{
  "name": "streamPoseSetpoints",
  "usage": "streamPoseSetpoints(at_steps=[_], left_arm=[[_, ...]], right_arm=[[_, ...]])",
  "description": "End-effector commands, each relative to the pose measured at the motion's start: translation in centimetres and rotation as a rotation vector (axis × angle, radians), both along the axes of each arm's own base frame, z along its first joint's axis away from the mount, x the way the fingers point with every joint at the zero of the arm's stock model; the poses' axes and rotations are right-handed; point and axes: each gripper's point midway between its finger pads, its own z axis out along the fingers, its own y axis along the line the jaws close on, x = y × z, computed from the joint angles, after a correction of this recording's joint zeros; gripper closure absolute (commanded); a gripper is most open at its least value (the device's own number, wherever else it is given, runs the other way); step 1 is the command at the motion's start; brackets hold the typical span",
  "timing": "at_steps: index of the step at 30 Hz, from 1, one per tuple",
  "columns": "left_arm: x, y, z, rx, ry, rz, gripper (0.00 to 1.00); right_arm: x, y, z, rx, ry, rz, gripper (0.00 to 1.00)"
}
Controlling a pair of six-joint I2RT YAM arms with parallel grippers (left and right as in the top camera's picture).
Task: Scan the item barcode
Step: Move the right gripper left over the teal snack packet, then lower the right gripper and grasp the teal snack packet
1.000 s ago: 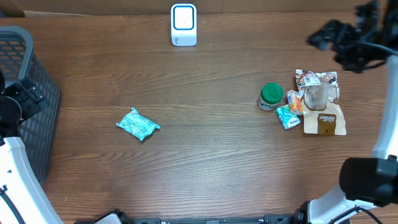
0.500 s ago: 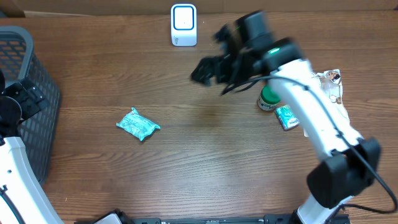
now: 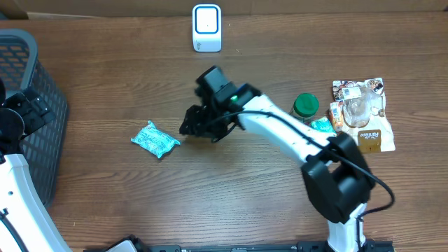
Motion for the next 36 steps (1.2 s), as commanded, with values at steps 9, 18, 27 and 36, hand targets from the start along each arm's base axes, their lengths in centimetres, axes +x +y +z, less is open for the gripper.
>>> streamPoseSetpoints(at_steps=[9,18,27,36], left_arm=[[-0.1,0.3,0.3,0.018,0.006,-0.001,0.01],[-0.1,0.3,0.3,0.018,0.006,-0.001,0.00],[-0.1,0.3,0.3,0.018,0.006,-0.001,0.00],[-0.1,0.3,0.3,0.018,0.006,-0.001,0.00]], right_arm=[[-2.4,4.1,-5.9,-0.130,0.009,-0.140,0.33],[-0.1,5.0,-5.6,-0.139,-0.157,-0.198,0.42],[-1.7,5.5,-8.1,-0.147,-0.079,-0.151,0.59],[-2.1,5.3,-8.5,-0.161,-0.117,-0.048,0.76]])
